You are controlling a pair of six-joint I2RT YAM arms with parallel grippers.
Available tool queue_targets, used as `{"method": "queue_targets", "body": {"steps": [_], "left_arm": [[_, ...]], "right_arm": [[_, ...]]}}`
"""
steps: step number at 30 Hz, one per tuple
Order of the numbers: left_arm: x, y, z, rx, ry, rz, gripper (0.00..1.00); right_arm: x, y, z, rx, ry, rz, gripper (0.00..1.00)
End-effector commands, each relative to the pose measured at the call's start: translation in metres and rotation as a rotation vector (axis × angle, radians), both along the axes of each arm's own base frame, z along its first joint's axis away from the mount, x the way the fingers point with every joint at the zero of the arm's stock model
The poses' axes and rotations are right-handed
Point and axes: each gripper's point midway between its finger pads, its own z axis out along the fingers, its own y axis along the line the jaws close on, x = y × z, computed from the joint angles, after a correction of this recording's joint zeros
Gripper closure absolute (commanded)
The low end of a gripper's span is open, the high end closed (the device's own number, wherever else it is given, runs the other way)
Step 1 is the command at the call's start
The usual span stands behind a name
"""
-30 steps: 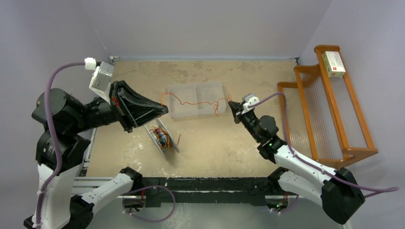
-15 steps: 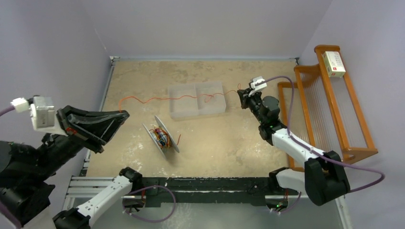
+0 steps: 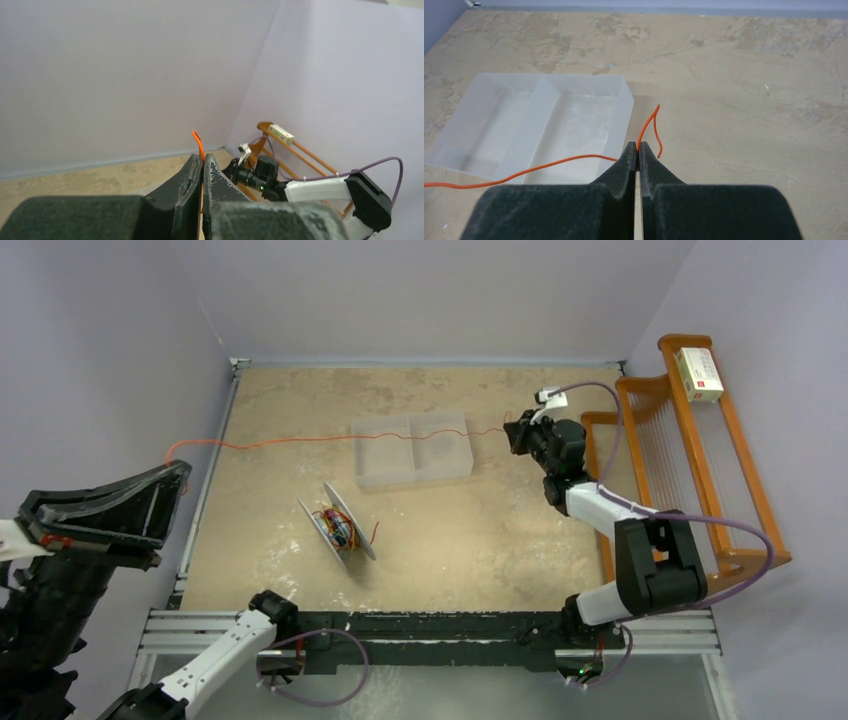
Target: Wrap the cables
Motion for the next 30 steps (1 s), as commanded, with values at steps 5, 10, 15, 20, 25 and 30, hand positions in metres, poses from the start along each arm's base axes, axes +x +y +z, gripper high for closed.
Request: {"method": "queue_targets", "body": {"steps": [5, 10, 15, 20, 25, 30], "left_arm": [[-0.015, 0.025, 0.034, -0.1, -0.1, 0.075, 1.0], [-0.015, 0.026, 0.033, -0.096, -0.099, 0.08, 1.0], [-0.012, 0.021, 0.029, -0.084, -0.091, 0.064, 1.0], [-0.008, 0.014, 0.027, -0.069, -0.082, 0.039, 1.0], [0.007, -0.005, 0.016, -0.012, -0.034, -0.007, 1.0], [0.025, -0.024, 0.004, 0.036, 0.023, -0.056, 1.0]], "right_arm": [[0.031, -0.011, -0.013, 0.182, 0.121, -0.078, 1.0], [0.045, -0.03, -0.04, 0.303, 0.258, -0.136, 1.0], [0.058, -0.038, -0.056, 0.342, 0.307, -0.154, 1.0], [0.063, -0.037, -0.068, 0.365, 0.348, -0.149, 0.95], [0.056, -0.028, -0.066, 0.403, 0.325, -0.092, 0.7], [0.047, -0.025, -0.054, 0.4, 0.299, -0.064, 0.59]]}}
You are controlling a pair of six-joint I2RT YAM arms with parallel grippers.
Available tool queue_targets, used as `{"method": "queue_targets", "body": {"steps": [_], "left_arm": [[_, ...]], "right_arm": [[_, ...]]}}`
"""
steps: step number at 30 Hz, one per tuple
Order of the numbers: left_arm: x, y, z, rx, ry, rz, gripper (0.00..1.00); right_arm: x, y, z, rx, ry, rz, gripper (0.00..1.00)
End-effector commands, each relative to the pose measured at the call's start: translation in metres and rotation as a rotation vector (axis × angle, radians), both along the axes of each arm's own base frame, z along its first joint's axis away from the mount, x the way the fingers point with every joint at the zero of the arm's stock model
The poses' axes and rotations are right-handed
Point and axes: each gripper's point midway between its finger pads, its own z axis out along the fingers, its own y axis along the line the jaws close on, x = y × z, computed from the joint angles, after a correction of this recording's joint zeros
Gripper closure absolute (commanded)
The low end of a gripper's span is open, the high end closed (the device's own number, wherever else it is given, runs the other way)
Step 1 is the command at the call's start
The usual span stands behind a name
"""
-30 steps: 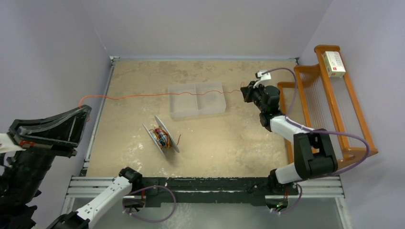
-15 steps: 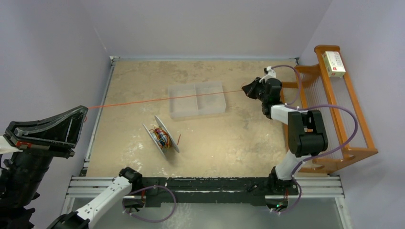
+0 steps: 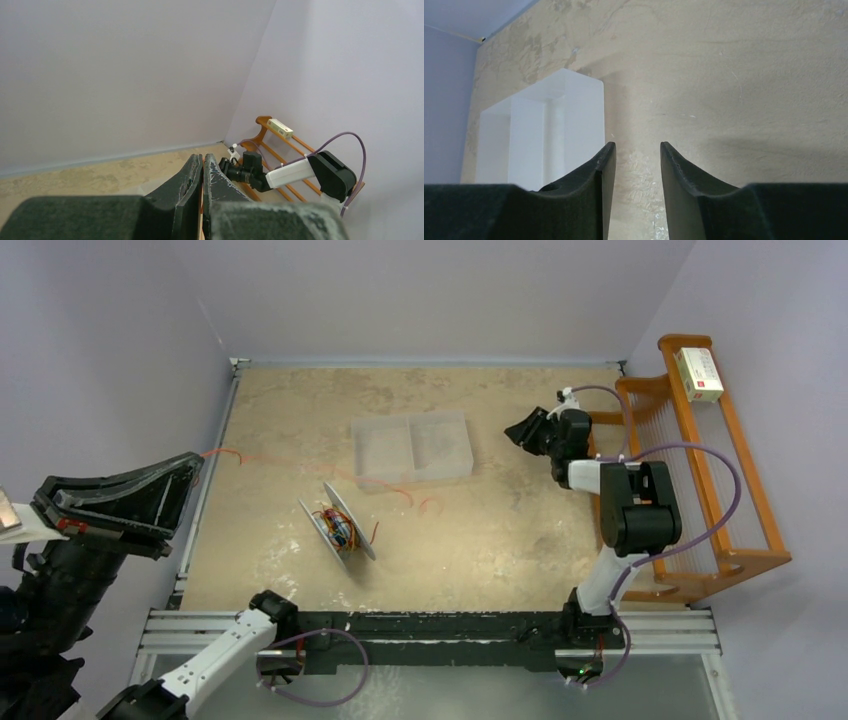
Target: Wrap the cables
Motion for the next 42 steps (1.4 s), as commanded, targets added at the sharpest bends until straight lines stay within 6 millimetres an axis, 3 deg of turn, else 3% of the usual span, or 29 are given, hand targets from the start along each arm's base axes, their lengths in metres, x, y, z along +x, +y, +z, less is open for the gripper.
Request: {"method": "queue_targets", "body": {"steps": [1, 8, 11, 16, 20, 29, 35, 38, 42], "left_arm": [[0.026, -0.028, -0.003, 0.051, 0.04, -0.072, 1.0], [0.048, -0.051, -0.016, 0.089, 0.106, -0.131, 1.0], [0.053, -0.062, -0.018, 0.1, 0.126, -0.167, 1.0], [0.057, -0.08, -0.022, 0.118, 0.147, -0.254, 1.0], [0.055, -0.101, -0.026, 0.136, 0.166, -0.37, 1.0], [0.037, -0.144, -0.046, 0.139, 0.227, -0.688, 1.0], [0.022, -0.156, -0.055, 0.123, 0.228, -0.839, 1.0], [0.025, -0.159, -0.061, 0.122, 0.243, -0.85, 1.0], [0.025, -0.161, -0.069, 0.136, 0.253, -0.864, 1.0]], "right_arm": [[-0.002, 0.004, 0.038, 0.015, -0.109, 0.028, 0.56], [-0.016, 0.005, 0.071, -0.009, -0.188, 0.055, 0.52], [-0.023, 0.007, 0.101, -0.016, -0.279, 0.075, 0.51], [-0.053, 0.025, 0.151, -0.011, -0.453, 0.191, 0.51], [-0.091, 0.044, 0.197, -0.033, -0.641, 0.313, 0.51], [-0.207, 0.1, 0.309, -0.093, -1.117, 0.595, 0.43], [-0.281, 0.129, 0.353, -0.035, -1.337, 0.819, 0.39], [-0.301, 0.144, 0.37, -0.005, -1.374, 0.914, 0.38], [-0.311, 0.163, 0.382, 0.021, -1.371, 1.031, 0.37]]}}
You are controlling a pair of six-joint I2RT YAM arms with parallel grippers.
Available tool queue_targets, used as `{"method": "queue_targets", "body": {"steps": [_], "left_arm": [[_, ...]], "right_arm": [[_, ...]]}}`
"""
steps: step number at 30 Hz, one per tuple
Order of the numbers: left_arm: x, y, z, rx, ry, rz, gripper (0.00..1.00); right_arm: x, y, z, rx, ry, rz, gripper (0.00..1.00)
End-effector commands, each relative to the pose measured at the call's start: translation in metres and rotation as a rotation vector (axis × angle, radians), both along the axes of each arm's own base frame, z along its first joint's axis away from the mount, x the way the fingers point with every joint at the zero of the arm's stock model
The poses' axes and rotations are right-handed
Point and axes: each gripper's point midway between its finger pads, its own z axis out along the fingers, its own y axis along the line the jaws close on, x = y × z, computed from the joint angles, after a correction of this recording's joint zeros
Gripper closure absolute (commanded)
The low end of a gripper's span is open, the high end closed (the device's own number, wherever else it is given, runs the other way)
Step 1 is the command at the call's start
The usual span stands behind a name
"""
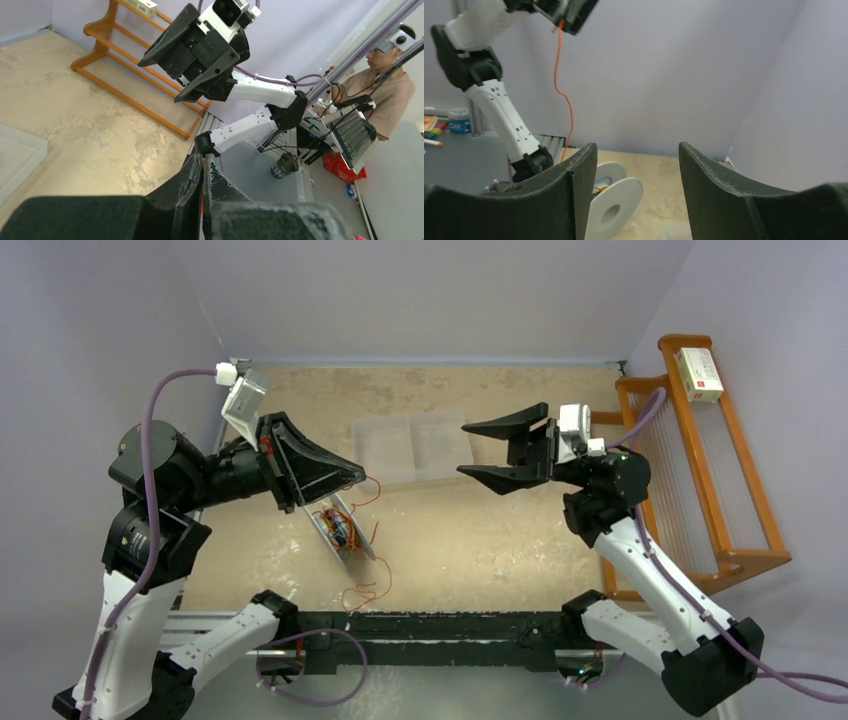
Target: Wrap the cables
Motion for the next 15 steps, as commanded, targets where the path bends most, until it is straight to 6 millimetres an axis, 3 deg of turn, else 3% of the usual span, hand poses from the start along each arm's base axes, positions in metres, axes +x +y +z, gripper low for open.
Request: {"method": "queue_targets", "body": {"steps": [1, 15], "left_arm": [[-0.014, -0.001, 0.009, -0.03, -0.06, -0.066, 1.0], [-0.006, -0.003, 0.001, -0.013, -0.062, -0.05, 1.0]], "right_arm": [[-0.025, 0.016, 0.026, -0.037, -0.103, 0.124, 0.36], [-0.06, 0.079, 0.053, 0.014, -0.064, 0.356, 0.37]]}}
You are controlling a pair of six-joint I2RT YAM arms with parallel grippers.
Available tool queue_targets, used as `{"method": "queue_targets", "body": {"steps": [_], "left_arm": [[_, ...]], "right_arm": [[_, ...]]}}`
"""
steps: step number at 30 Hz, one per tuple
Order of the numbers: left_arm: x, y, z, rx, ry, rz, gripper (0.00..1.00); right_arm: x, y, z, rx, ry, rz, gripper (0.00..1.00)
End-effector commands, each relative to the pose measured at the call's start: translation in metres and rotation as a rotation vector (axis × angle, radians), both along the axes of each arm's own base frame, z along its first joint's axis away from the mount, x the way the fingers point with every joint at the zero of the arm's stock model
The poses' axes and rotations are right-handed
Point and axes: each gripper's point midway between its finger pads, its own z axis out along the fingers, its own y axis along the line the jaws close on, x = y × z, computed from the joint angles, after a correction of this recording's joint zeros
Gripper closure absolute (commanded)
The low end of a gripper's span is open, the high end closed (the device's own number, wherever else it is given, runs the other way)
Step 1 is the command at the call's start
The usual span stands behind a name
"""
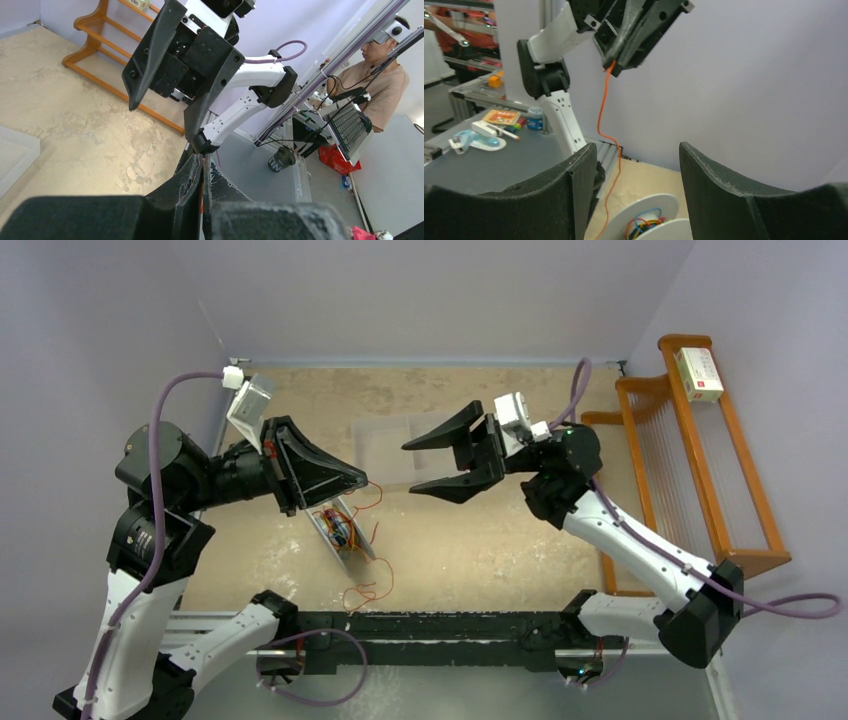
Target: Wrap the cables
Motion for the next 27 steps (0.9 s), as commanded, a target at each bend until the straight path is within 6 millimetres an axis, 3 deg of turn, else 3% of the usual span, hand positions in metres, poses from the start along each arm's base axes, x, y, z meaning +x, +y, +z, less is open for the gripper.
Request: {"method": "queue_targets", "body": {"steps": [1, 10, 27], "left_arm": [[0.0, 0.0, 0.008, -0.013, -0.062, 0.001, 1.0], [0.007, 0.001, 0.0, 0.03, -0.074, 0.03, 1.0], [0.004, 0.003, 0.007, 0.022, -0.092, 0.031, 1.0]], "right_arm": [[-0.019, 0.009, 0.033, 0.079, -0.024, 0.044, 0.37], [-0.032, 0.031, 0.041, 0.078, 0.035, 0.111, 0.43], [-0.036, 0.048, 0.021, 0.021, 0.103, 0.153, 0.6]]}}
